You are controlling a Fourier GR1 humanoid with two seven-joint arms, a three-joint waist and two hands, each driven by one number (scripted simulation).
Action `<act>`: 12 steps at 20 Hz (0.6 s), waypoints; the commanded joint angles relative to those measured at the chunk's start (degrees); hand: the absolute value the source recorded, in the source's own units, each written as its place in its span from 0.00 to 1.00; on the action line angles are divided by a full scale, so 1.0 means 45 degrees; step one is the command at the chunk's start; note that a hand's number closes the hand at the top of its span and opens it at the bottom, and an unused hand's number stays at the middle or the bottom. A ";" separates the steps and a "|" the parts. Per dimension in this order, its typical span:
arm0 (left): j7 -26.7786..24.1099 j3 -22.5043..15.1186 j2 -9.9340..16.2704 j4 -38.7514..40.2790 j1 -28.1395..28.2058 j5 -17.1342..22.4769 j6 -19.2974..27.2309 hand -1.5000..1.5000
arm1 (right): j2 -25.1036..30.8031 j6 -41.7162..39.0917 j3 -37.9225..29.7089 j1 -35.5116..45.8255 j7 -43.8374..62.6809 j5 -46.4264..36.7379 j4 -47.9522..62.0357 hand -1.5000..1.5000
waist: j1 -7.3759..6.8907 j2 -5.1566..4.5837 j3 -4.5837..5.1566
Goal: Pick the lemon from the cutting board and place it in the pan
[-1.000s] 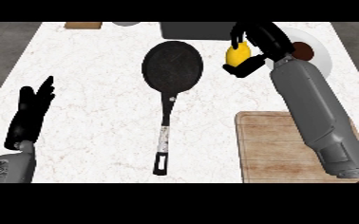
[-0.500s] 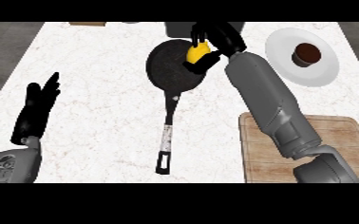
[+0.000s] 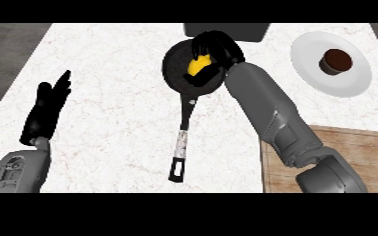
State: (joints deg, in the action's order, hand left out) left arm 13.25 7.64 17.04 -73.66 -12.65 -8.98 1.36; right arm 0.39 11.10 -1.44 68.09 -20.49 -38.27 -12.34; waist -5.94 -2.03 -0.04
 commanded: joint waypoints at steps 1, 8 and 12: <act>0.0161 0.0028 0.0190 0.0092 -0.0530 0.0131 -0.0336 0.50 | -0.0082 0.0044 0.0139 -0.0043 -0.0359 0.0514 0.0789 1.00 | -0.0329 -0.0037 -0.0002; -0.0175 -0.0430 -0.0290 0.0117 -0.0767 -0.0251 0.0001 0.50 | -0.0085 -0.0898 -0.0655 -0.0237 -0.0704 0.1595 0.1464 0.00 | -0.0878 -0.0340 -0.0014; 0.0240 -0.0414 -0.0035 0.0273 -0.1024 -0.0116 -0.0445 0.50 | -0.0086 -0.0742 -0.0682 -0.0109 -0.0812 0.1971 0.1658 0.00 | -0.1242 -0.0257 -0.0018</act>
State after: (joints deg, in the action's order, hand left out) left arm 14.02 5.51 15.87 -72.93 -16.64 -9.75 0.48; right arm 0.03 7.83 -3.93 67.10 -24.08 -31.04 -5.95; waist -10.20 -3.17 -0.12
